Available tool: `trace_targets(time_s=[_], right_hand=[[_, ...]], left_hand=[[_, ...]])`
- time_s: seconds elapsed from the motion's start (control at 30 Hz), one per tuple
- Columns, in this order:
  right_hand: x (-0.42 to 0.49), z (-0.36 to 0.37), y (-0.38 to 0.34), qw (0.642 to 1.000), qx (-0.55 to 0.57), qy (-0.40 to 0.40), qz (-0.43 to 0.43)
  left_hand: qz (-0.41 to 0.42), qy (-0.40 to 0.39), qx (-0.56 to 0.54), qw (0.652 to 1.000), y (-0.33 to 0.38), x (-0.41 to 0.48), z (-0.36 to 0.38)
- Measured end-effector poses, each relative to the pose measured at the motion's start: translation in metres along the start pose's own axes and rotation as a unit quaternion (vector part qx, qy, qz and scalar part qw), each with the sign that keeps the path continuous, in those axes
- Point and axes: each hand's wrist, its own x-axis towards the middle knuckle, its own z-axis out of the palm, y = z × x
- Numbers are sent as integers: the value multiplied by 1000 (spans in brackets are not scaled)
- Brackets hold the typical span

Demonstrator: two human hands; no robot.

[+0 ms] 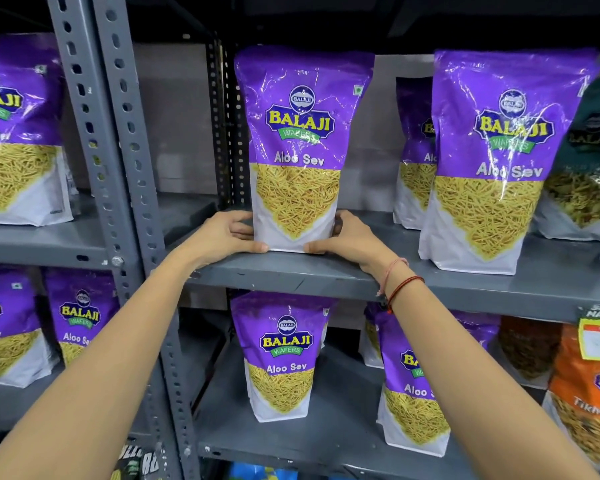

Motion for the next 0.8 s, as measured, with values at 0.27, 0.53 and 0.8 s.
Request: trace_targets(time_s=[0.27,0.53,0.8], right_hand=[[-69,6,-22,940,0,264,-214],[-152,84,62,943,112,222,-221],[-109,134,204,993,37,7,116]], left_hand=[[62,242,21,968,12,-37,26],[107,421,-77,897,-54,-115,114],[-187,206,-79,957,-195,-125,159]])
